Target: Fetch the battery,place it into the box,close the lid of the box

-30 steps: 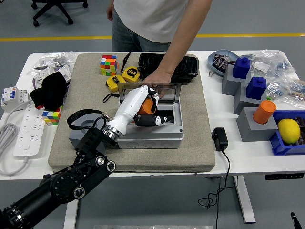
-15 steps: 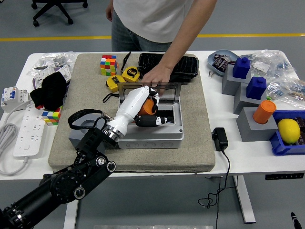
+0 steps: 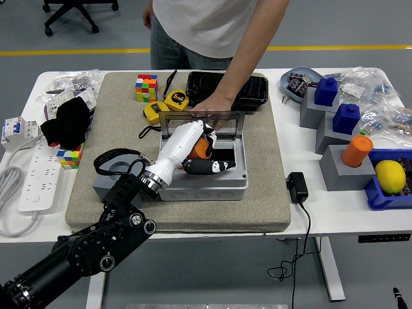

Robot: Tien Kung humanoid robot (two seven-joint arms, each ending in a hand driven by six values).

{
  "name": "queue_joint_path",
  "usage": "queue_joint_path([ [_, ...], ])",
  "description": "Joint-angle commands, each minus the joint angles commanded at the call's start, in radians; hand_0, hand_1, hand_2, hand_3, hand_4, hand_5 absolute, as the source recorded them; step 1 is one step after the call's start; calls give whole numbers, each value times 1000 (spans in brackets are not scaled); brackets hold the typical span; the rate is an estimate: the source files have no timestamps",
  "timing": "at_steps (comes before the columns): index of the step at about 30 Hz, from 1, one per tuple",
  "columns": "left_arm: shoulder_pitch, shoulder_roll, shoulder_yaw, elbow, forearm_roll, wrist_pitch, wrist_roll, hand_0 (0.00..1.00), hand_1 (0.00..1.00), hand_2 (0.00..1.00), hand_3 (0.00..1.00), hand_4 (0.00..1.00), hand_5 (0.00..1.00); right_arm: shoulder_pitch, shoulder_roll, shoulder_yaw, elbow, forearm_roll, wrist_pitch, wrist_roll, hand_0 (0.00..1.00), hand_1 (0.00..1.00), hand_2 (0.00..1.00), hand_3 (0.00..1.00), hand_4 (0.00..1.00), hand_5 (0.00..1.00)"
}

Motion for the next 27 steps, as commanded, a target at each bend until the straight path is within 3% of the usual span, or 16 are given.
queue_joint_path([
  [1,0,0,-1,0,2,-4,1,152,60,127,133,998,297,0,0,0,0,0,0,0,811,512,575,935,998,998],
  [2,0,0,-2,-1,5,-11,2,268,212,260,254,998,331,0,0,0,0,0,0,0,811,512,575,934,998,998],
  [7,-2,0,-7,0,18,-30,7,268,212,260,254,998,331,1,0,-1,0,2,0,0,811,512,575,934,998,998],
  [8,-2,0,-7,0,19,-31,7,374,441,412,417,998,335,1,0,-2,0,3,0,0,811,512,575,934,998,998],
  [13,-3,0,-10,-2,25,-34,10,374,441,412,417,998,335,1,0,-1,0,4,-1,0,811,512,575,934,998,998],
  [14,-3,0,-10,-2,25,-35,10,405,499,461,458,998,323,1,1,-2,0,5,-1,0,811,513,575,934,998,998],
  [27,-2,0,-16,-45,42,-37,17,413,512,472,472,998,354,3,0,-5,0,12,-2,1,810,514,575,933,998,998],
])
